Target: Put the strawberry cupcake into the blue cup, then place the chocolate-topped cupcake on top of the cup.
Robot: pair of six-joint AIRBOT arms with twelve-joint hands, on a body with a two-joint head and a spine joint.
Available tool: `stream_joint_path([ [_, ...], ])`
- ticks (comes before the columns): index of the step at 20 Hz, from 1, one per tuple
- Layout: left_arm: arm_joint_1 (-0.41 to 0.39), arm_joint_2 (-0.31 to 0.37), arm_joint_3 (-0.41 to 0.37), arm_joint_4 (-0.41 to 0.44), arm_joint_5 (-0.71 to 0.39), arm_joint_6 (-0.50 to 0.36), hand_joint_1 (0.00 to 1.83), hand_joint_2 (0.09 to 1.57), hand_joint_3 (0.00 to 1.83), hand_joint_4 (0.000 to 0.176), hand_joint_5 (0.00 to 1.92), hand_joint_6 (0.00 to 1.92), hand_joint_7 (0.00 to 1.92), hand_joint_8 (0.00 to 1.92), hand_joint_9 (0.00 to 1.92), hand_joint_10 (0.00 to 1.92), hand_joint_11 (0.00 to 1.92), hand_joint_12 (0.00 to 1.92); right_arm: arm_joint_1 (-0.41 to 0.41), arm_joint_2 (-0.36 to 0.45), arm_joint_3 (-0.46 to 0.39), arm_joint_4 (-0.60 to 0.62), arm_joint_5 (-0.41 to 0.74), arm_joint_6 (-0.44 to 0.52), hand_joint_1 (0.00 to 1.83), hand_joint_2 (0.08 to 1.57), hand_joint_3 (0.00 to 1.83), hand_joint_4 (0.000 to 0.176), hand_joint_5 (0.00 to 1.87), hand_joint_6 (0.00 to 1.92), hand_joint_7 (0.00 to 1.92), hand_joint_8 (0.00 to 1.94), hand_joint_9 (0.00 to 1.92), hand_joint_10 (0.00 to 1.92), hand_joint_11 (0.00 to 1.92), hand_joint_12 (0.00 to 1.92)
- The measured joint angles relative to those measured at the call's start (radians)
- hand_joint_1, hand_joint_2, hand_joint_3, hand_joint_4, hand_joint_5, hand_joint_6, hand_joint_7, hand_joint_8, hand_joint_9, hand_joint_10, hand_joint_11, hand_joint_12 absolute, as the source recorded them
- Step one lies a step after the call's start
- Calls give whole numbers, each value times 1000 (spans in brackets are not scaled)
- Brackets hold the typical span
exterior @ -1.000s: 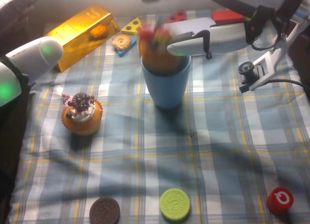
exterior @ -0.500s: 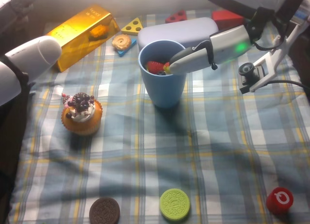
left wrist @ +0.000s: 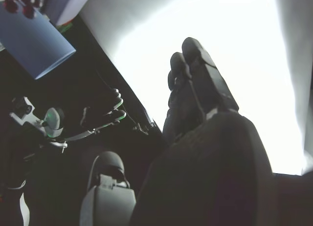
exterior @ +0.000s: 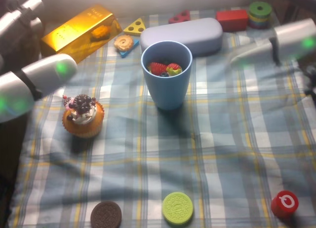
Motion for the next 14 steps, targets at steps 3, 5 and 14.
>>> stream_joint_path([
  [3, -2, -26, 13, -18, 29, 0, 276, 833, 7, 15, 74, 0, 312, 0, 398, 5, 74, 780, -13, 16, -47, 18, 29, -14, 744, 876, 0, 48, 113, 3, 210, 4, 204, 9, 18, 414],
  [5, -2, -50, 39, -34, 55, 0, 292, 846, 3, 6, 74, 1, 283, 1, 307, 4, 2, 627, -39, 49, -99, 4, 76, -26, 743, 856, 0, 52, 134, 2, 188, 0, 155, 1, 10, 421],
  [14, -2, -130, 108, -102, 132, 0, 316, 797, 1, 28, 70, 1, 212, 1, 269, 1, 1, 752, -80, 113, -177, 5, 185, -69, 625, 633, 0, 86, 0, 0, 0, 0, 0, 0, 0, 0],
])
